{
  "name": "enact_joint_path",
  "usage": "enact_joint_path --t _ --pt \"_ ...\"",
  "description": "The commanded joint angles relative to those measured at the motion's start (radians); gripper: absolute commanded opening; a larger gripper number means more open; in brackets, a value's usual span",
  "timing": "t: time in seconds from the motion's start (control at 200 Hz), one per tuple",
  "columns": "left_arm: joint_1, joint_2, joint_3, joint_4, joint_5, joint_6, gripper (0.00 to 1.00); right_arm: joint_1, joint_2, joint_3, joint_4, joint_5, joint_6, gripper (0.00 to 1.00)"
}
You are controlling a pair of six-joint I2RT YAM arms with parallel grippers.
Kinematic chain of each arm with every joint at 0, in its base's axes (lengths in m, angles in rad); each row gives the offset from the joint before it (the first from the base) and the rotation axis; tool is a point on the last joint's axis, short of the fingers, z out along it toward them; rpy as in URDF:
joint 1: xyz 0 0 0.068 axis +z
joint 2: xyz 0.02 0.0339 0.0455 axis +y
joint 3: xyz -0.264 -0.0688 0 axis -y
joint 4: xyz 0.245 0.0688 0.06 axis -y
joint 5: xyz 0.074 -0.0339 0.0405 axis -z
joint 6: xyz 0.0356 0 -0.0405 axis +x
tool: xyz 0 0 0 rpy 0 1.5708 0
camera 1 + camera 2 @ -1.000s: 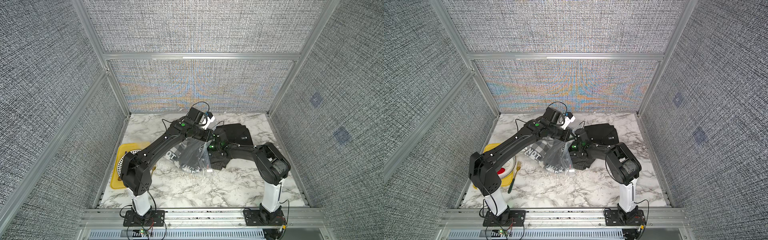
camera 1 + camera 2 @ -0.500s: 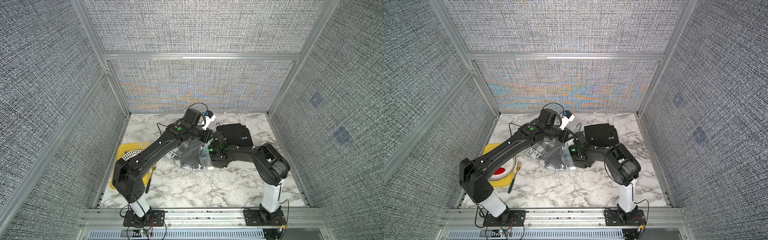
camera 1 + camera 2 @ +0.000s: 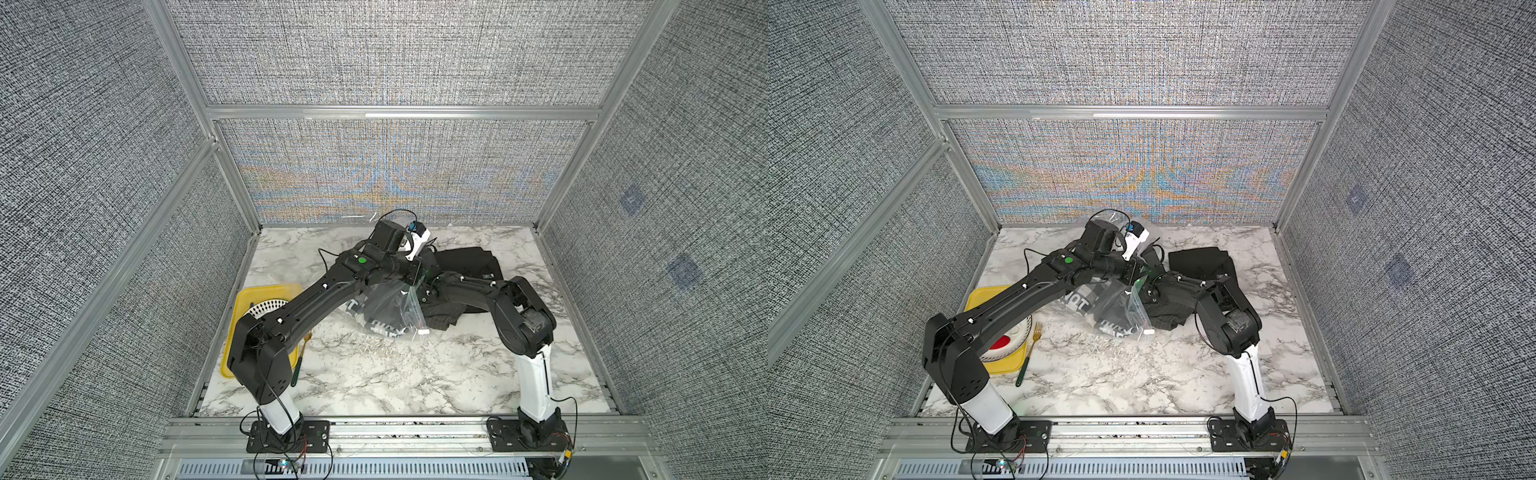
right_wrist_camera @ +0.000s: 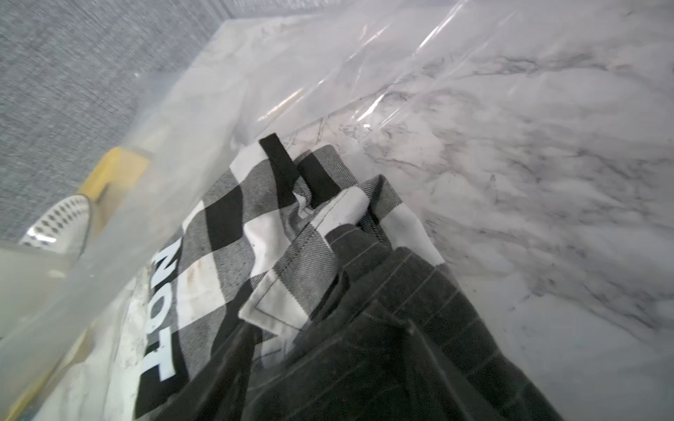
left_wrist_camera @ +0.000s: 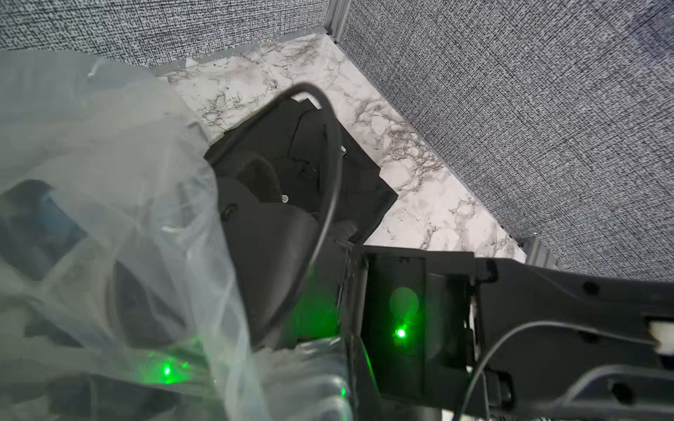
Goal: Place the folded shirt into the vacuum bag
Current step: Place the shirt in the vacuum bag.
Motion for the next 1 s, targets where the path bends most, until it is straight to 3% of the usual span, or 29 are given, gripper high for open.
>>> enact_joint_path --t 0.0,0.12,0.175,0.29,0.365,0.445,0.626,0.761,0.996 --pt "-0.021 0.021 0.008 0.001 0.196 -0.003 0.0 0.026 0.024 0.036 -0.073 0.111 -0.007 0.72" --pt "-0.021 0.031 0.016 0.001 0.199 -0.003 0.0 0.035 0.062 0.07 -0.121 0.146 -0.008 0.74" --pt "-0.021 0.034 0.021 0.0 0.2 -0.002 0.0 0.036 0.083 0.094 -0.15 0.16 -0.007 0.7" --pt "-0.022 0.039 0.03 -0.005 0.197 0.001 0.0 0.038 0.097 0.103 -0.165 0.162 0.008 0.54" --pt "-0.021 0.042 0.035 -0.007 0.195 0.0 0.0 0.037 0.079 0.095 -0.154 0.151 0.018 0.37" --pt "-0.021 0.043 0.038 -0.007 0.197 -0.003 0.0 0.038 0.054 0.096 -0.154 0.139 0.021 0.28" --pt "-0.021 0.05 0.043 -0.008 0.207 -0.006 0.0 0.02 0.005 0.1 -0.119 0.026 0.055 0.0" --pt "-0.021 0.047 0.04 -0.006 0.21 -0.008 0.0 -0.016 -0.033 0.042 0.016 -0.145 0.152 0.0" --pt "-0.021 0.059 0.035 -0.006 0.22 -0.01 0.0 -0.068 -0.039 -0.063 0.445 -0.434 0.471 0.0"
